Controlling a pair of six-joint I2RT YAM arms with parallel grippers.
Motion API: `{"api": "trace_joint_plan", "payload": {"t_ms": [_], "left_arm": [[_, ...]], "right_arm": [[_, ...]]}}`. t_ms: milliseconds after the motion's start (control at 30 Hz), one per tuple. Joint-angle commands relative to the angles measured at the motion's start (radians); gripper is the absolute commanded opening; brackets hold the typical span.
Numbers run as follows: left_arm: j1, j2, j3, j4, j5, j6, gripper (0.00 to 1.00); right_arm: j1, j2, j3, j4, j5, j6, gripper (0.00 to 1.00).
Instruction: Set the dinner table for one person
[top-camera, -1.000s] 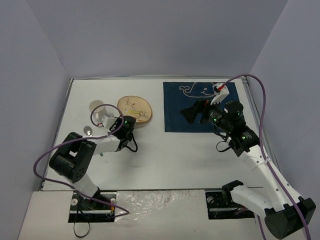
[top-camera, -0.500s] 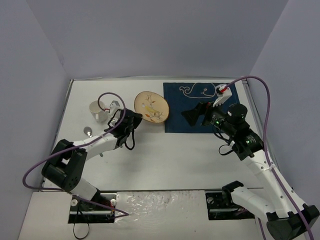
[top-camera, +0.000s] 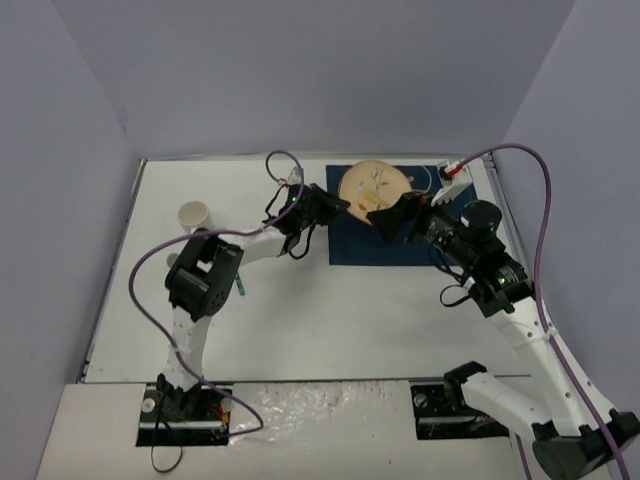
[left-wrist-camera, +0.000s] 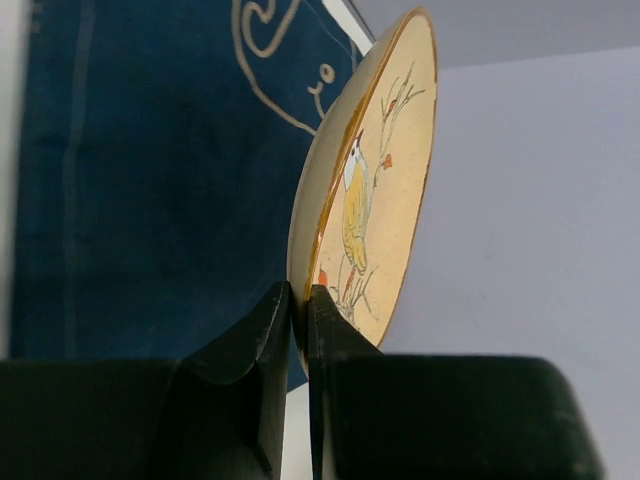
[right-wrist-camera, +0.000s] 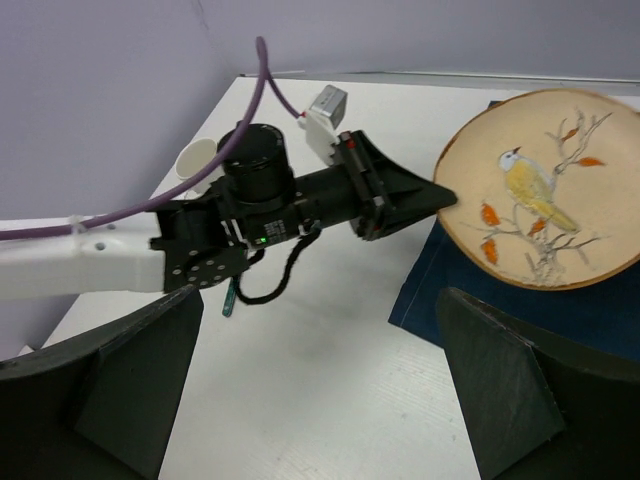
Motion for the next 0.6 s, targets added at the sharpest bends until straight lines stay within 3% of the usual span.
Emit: {"api": "trace_joint_plan", "payload": {"t_ms": [0, 300, 567], "left_arm": [[-0.038, 0.047, 0.202, 0.278, 0.110, -0.089, 0.00], [-0.060, 0.177, 0.362, 0.272, 0.120, -0.118, 0.00], [-0.063, 0.229, 0.408, 0.266, 0.120, -0.131, 0.00]], "right_arm": [[-0.007, 0.011, 0.053, 0.033, 0.027, -0.016, 1.00], [-0.012, 0.023, 0.052, 0.020, 0.035, -0.023, 1.00], [-0.015, 0.027, 0.041, 0.016, 0.030, -0.023, 1.00]]}}
